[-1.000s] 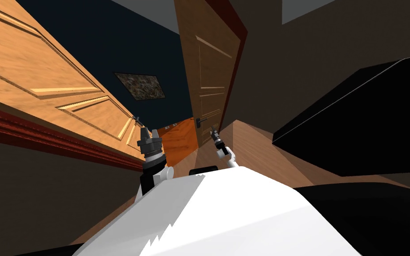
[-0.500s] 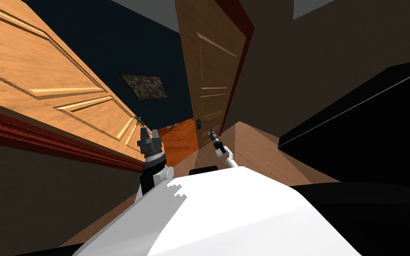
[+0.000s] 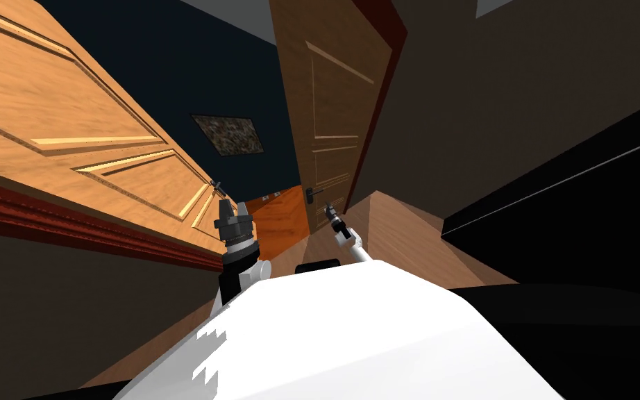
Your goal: Push the door open
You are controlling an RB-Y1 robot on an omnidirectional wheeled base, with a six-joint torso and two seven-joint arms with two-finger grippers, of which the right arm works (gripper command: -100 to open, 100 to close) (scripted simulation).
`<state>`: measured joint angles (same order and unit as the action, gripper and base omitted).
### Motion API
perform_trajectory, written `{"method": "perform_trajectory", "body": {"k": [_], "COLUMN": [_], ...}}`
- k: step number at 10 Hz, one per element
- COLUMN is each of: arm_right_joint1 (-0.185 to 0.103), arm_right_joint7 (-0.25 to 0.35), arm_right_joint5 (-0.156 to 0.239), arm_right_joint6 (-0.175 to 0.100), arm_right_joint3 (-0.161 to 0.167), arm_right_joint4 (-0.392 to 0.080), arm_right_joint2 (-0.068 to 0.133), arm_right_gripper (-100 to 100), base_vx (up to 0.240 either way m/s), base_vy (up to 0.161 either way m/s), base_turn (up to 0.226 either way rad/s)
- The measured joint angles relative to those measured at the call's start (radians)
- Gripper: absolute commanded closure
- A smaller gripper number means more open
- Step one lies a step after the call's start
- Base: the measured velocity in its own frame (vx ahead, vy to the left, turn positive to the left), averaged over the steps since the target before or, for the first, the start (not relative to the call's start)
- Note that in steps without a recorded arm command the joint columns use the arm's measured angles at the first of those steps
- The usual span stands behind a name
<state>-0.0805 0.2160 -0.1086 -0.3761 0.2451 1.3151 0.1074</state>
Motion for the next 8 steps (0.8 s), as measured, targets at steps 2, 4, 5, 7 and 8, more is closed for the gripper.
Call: {"method": "perform_trajectory", "body": {"k": [2,4,5,7,8], "arm_right_joint1": [-0.026,-0.052,-0.069,-0.093,-0.106], "arm_right_joint7": [0.009,0.022,0.029,0.042,0.047], "arm_right_joint5": [-0.003,-0.005,-0.007,-0.01,-0.012], "arm_right_joint6": [0.007,0.01,0.015,0.027,0.029], "arm_right_joint3": [0.007,0.014,0.018,0.028,0.031], "arm_right_joint4": [-0.042,-0.091,-0.116,-0.155,-0.179], "arm_right_joint2": [-0.003,-0.001,-0.002,-0.001,-0.004], "arm_right_gripper": [-100,-100,-100,-100,-100], "base_vx": [0.097,0.104,0.123,0.12,0.09], "base_vy": [-0.087,-0.107,-0.112,-0.103,-0.104], "base_turn": [0.091,0.098,0.119,0.092,0.087]}}
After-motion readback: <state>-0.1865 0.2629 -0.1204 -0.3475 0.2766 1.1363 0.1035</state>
